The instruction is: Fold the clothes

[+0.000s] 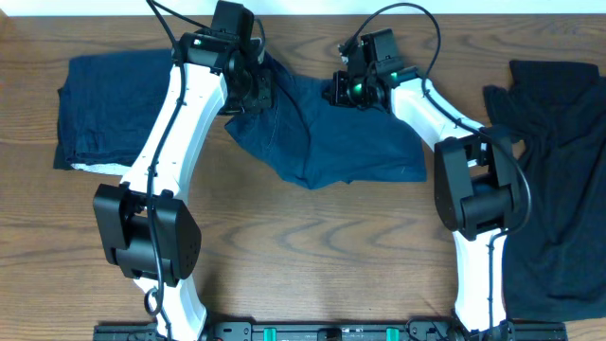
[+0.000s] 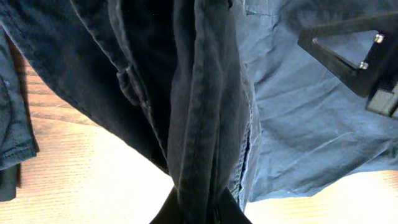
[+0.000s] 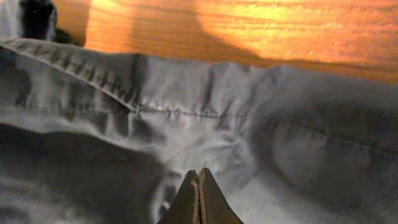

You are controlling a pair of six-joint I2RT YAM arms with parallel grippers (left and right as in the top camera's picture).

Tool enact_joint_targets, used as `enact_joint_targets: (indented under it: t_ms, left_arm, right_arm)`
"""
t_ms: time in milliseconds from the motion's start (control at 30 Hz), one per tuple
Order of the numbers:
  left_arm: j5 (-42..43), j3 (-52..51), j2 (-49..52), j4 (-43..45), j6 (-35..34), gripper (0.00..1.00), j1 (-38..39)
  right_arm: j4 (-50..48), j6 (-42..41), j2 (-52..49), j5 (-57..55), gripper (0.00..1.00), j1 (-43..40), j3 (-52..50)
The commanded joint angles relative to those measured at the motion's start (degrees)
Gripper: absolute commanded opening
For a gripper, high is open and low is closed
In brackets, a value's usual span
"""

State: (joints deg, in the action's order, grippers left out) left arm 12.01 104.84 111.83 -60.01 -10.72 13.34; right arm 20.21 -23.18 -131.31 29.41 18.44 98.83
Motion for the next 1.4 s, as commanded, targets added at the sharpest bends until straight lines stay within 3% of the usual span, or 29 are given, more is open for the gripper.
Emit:
enact_joint_targets:
  t_ms: [0,433,767,967,1133,1367]
  left_arm:
    - [0.42,1.92,-2.23,0.17,-0.74,0.06,0.35]
    - [0.44,1.92,-2.23,0.04,-0.74,0.06,0.9]
    - [0.39,3.06,-2.23,-3.67,2.14,0.06,0.83]
    - [0.42,5.79,-2.23,-4.9,2.58,0.06,0.83]
    - [0.83,6.14,-2.19,-4.9,2.58,0.06,0.9]
    - [0.9,6.14,-2.1,-4.83,2.56,0.06,0.98]
  right_arm:
    - [-1.42,0.94,-1.05,-4.24,0.01,2.25,0.81]
    - [-13.05,0.57,-10.21,-10.97,0.01,7.04,0.81]
    - [-12.28,4.44,-3.52,-6.45,0.01,5.42,2.12]
    - [1.57,7.23,6.93,-6.51,0.02,0.63,2.12]
    - [18.67,10.82,14.43,-10.08,0.01,-5.79,2.12]
    - [35.89,12.57,16.15,-13.53,0.01,-14.36,1.73]
